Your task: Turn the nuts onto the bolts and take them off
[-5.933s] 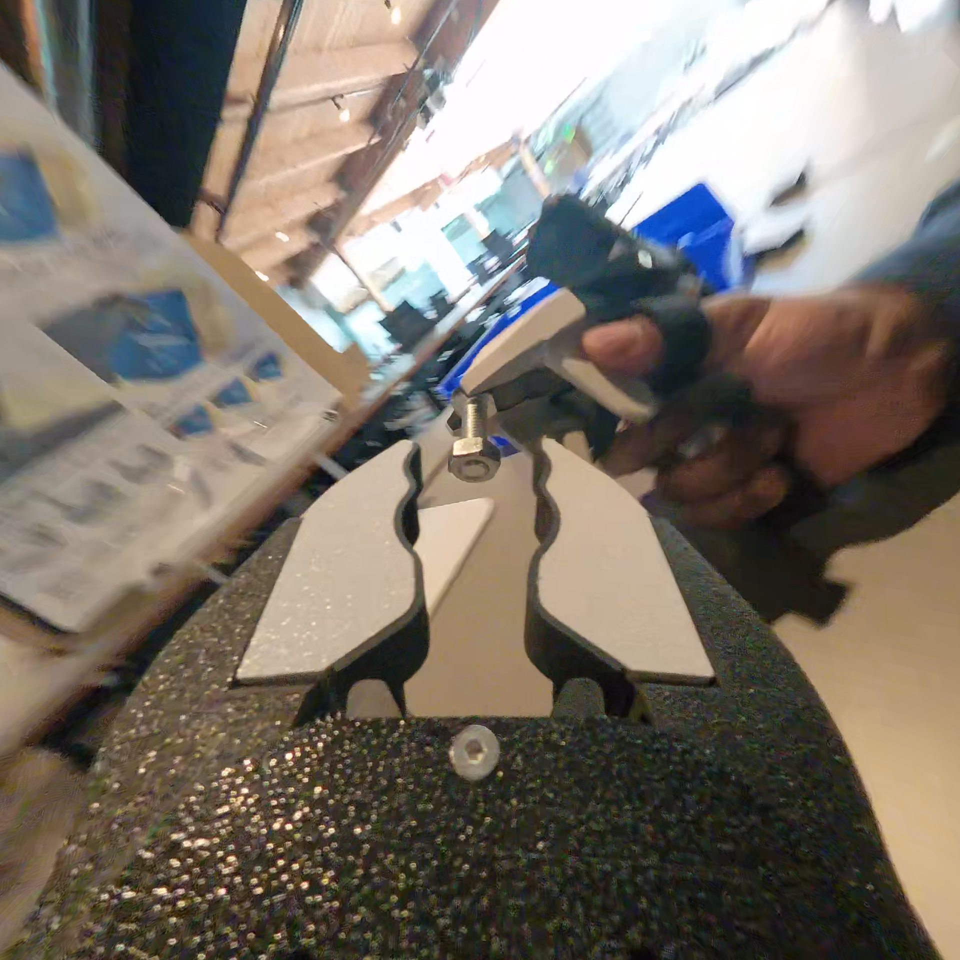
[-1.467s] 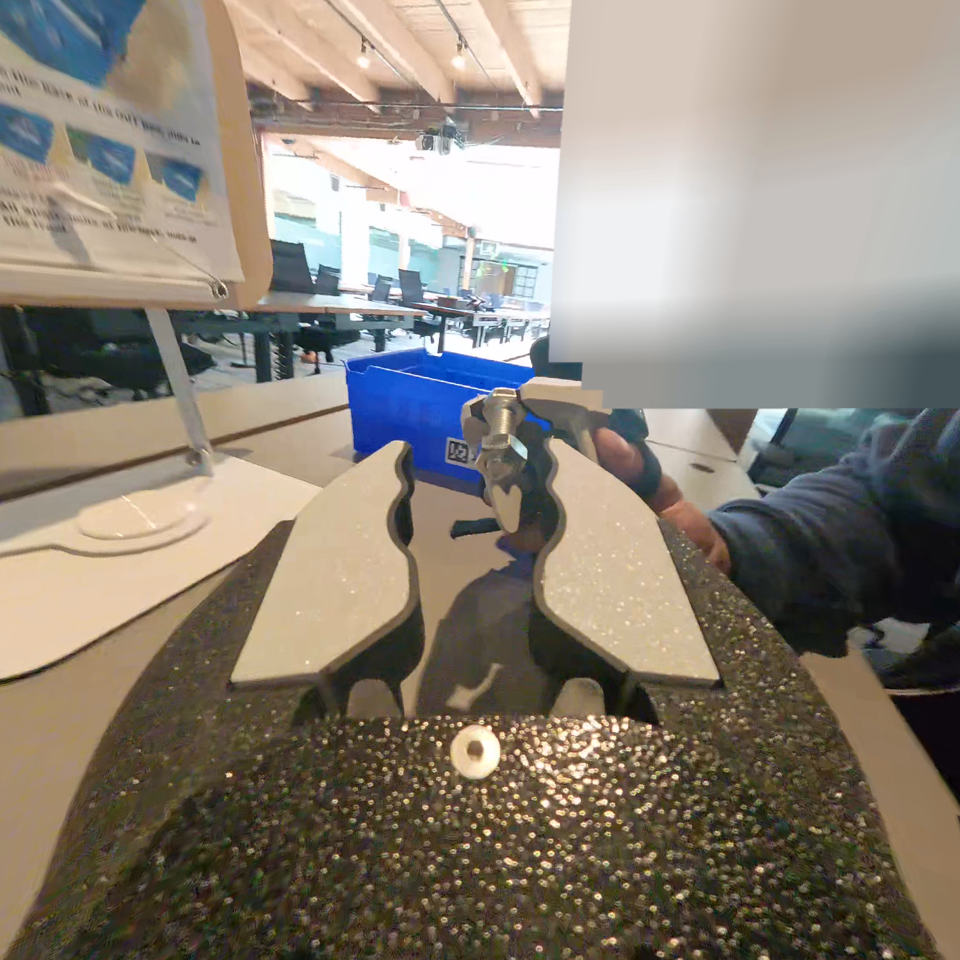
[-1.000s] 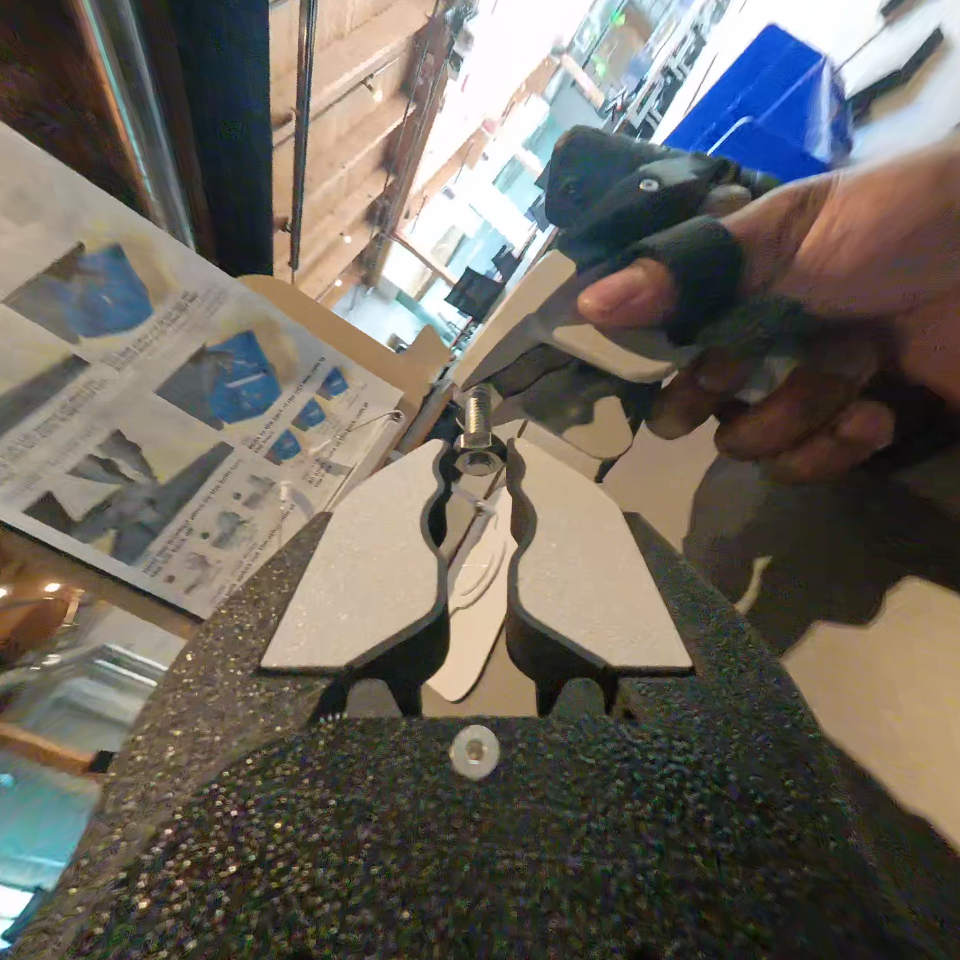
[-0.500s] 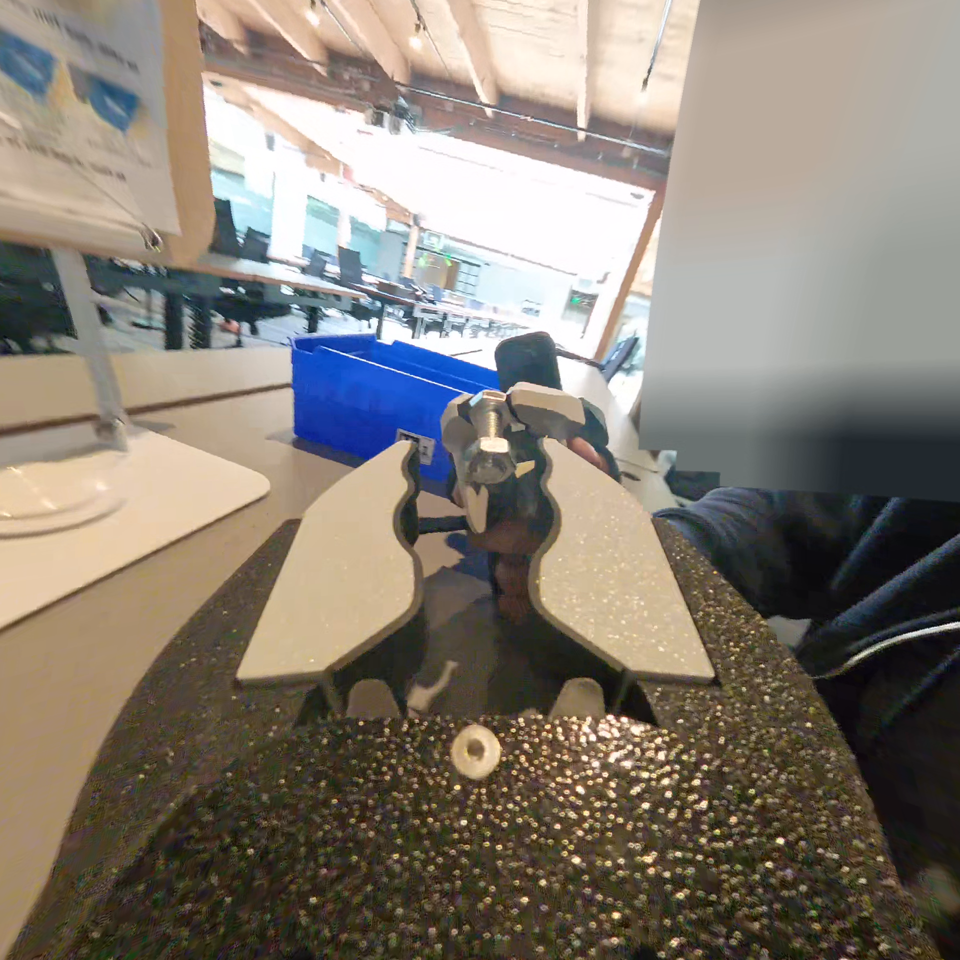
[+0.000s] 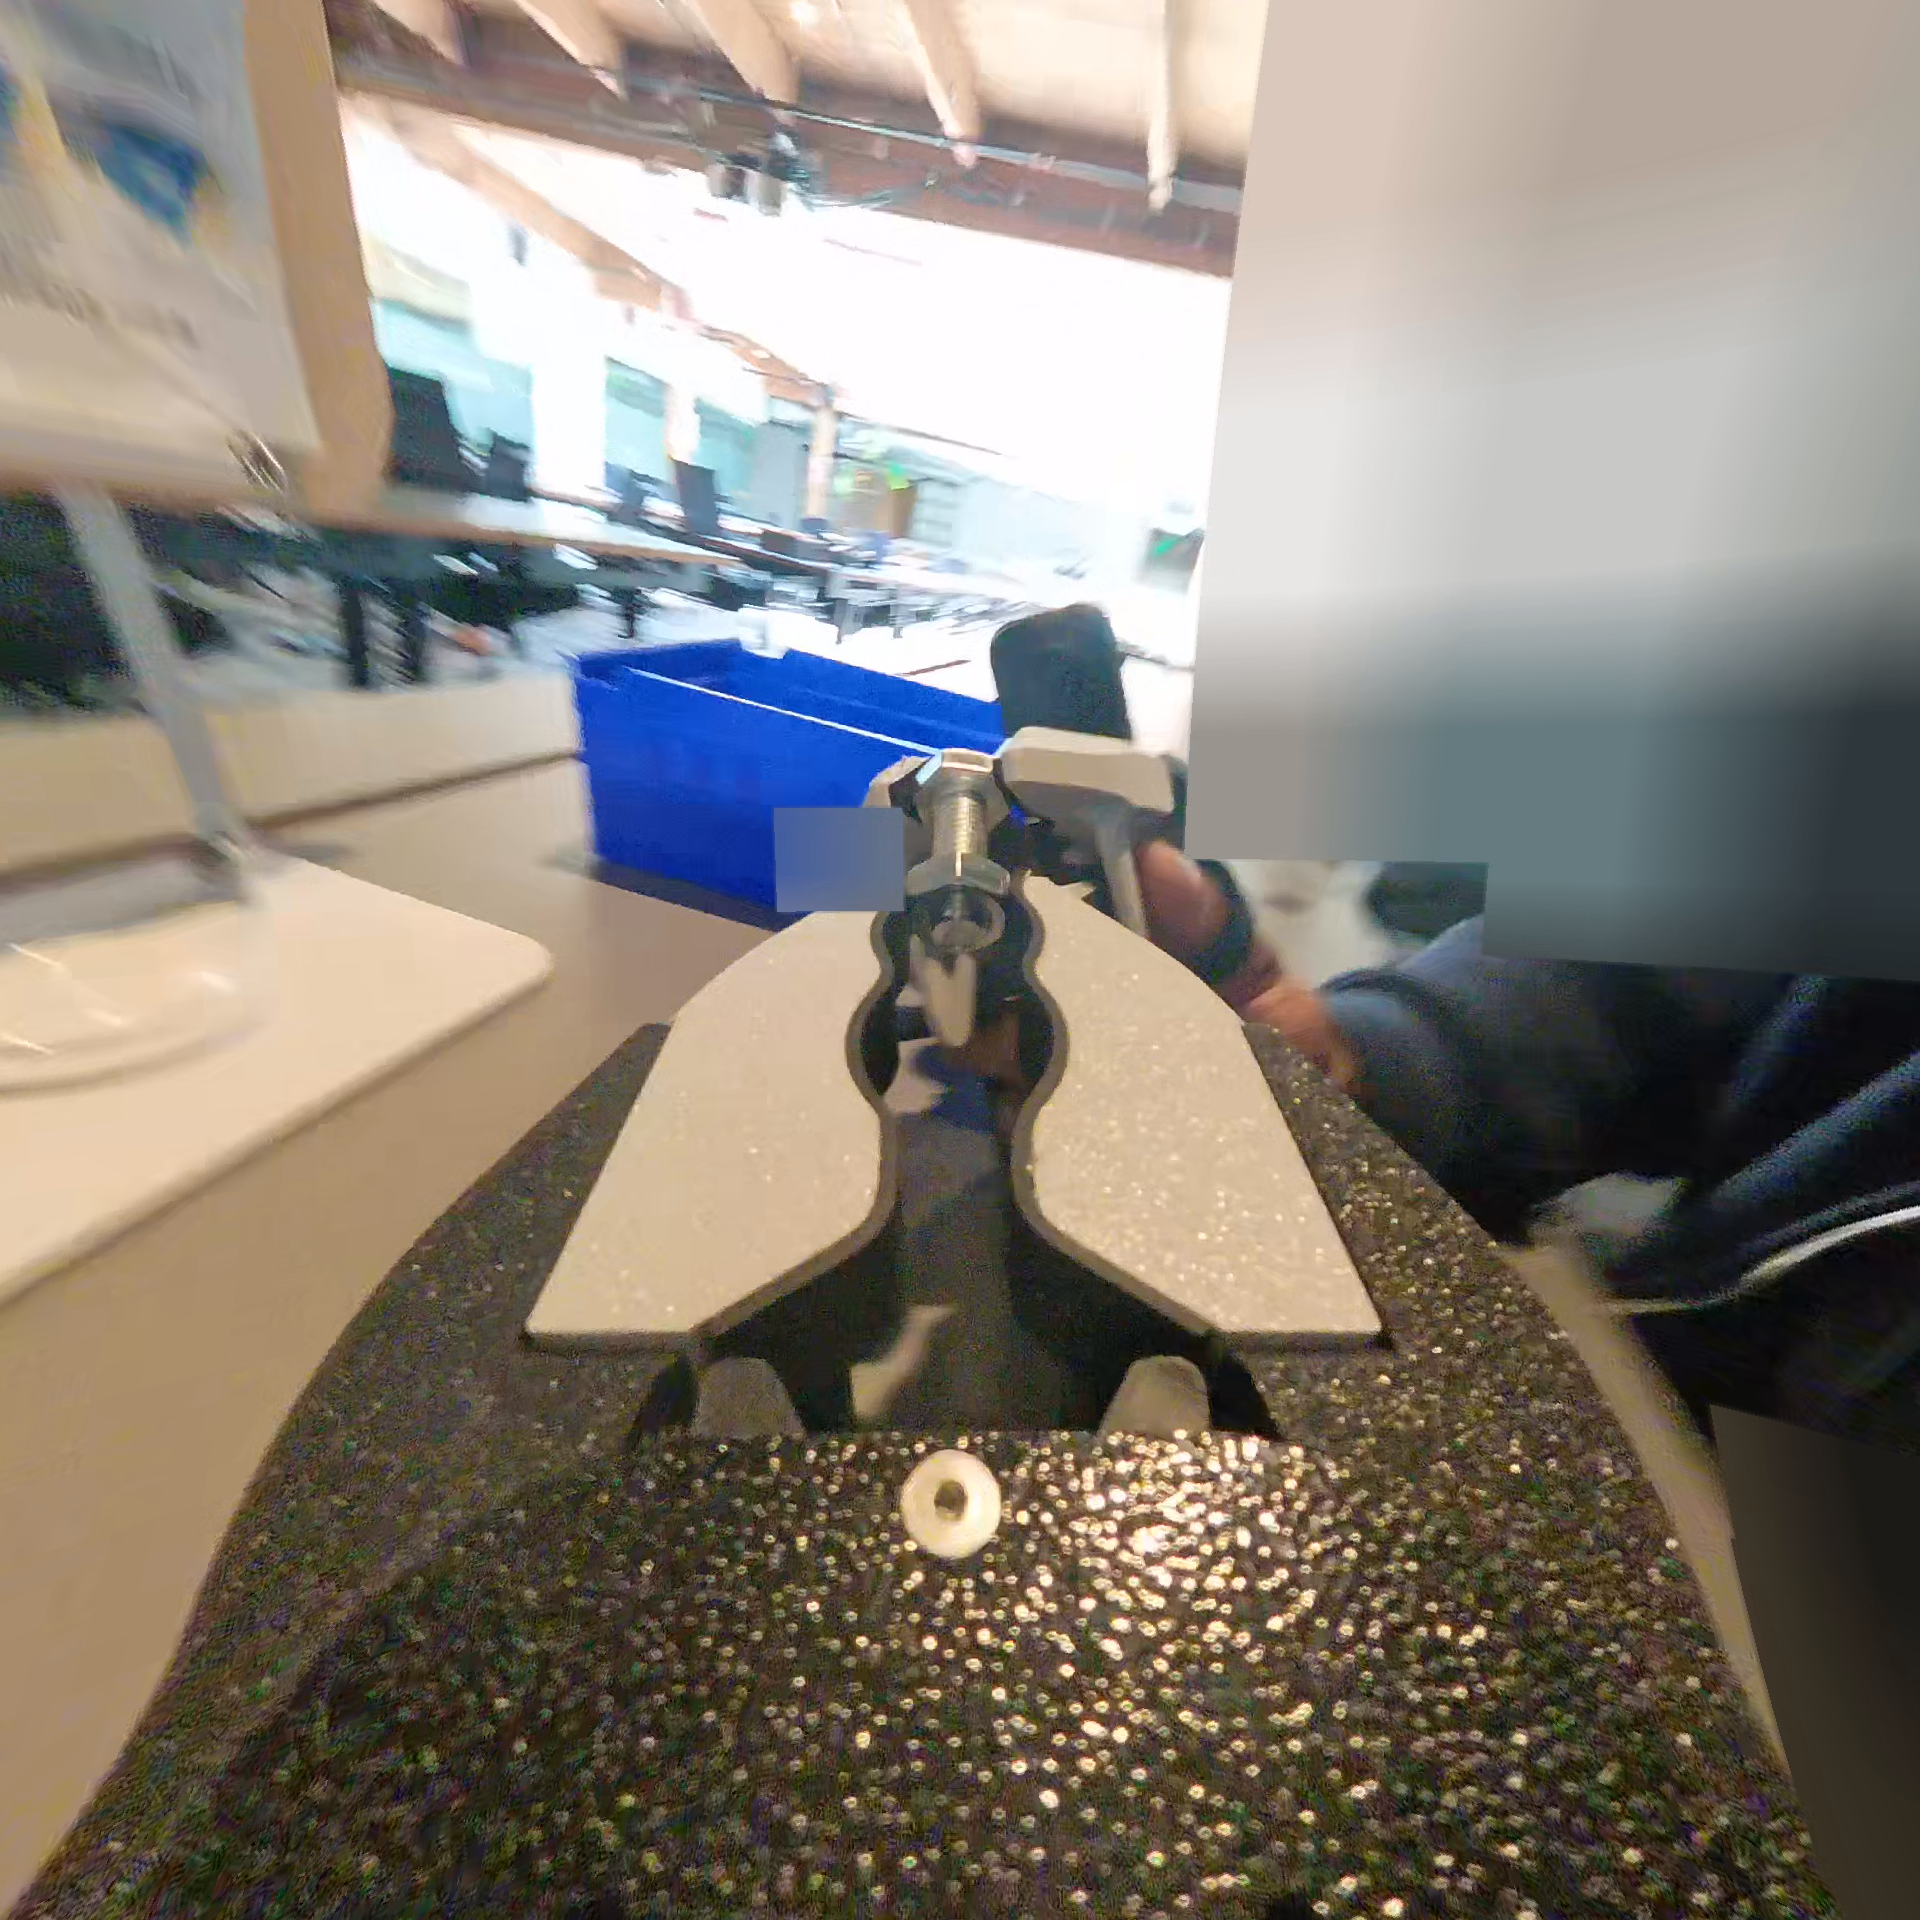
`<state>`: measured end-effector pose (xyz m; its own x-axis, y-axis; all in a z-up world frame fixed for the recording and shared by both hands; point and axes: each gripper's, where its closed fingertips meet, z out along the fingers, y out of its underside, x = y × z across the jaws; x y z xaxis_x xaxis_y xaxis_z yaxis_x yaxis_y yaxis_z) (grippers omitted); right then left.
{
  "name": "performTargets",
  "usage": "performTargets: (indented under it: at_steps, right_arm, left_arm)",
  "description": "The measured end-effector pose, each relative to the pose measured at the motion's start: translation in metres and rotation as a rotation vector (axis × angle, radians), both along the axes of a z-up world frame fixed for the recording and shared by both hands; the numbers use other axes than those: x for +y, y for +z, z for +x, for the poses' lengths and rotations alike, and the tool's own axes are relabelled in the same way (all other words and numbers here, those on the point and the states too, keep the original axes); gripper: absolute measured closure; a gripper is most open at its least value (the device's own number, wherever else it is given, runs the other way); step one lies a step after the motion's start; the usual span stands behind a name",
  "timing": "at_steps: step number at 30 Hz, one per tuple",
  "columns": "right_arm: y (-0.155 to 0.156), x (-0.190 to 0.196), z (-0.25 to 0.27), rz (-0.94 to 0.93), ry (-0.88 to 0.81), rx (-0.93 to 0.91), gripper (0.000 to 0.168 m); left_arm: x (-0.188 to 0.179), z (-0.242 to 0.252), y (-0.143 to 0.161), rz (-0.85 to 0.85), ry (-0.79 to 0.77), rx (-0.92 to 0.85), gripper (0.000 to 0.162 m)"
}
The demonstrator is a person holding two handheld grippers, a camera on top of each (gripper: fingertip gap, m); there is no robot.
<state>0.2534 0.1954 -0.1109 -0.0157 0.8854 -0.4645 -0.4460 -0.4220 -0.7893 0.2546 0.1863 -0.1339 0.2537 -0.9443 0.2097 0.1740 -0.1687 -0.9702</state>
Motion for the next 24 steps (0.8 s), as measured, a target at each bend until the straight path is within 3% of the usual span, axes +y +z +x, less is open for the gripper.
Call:
performTargets:
  at_steps: [5, 9, 11, 14, 19, 22, 24]
  right_arm:
    - [-0.001, 0.000, -0.001, -0.009, -0.002, -0.003, 0.152]
    - [-0.003, 0.002, 0.000, -0.030, -0.004, 0.002, 0.152]
    - [-0.002, 0.003, 0.001, -0.032, -0.007, 0.010, 0.152]
    - [-0.001, 0.004, 0.004, -0.036, -0.011, 0.023, 0.152]
    - [0.000, 0.004, 0.004, -0.019, -0.017, 0.015, 0.152]
    - [0.000, 0.003, 0.004, -0.014, -0.018, 0.010, 0.152]
    - [0.000, 0.003, 0.004, -0.013, -0.018, 0.010, 0.152]
  left_arm:
    - [0.008, -0.005, -0.002, 0.674, 0.358, 0.398, 0.144]
    - [0.014, -0.006, -0.009, 0.921, 0.471, 0.606, 0.137]
    - [0.010, -0.004, -0.007, 0.860, 0.431, 0.538, 0.125]
    - [0.003, -0.002, -0.001, 0.605, 0.293, 0.327, 0.115]
    - [0.006, -0.003, 0.001, 0.087, 0.078, 0.053, 0.118]
    - [0.001, 0.001, -0.003, -0.063, -0.026, -0.005, 0.130]
    - [-0.004, 0.004, -0.005, -0.067, -0.060, 0.008, 0.137]
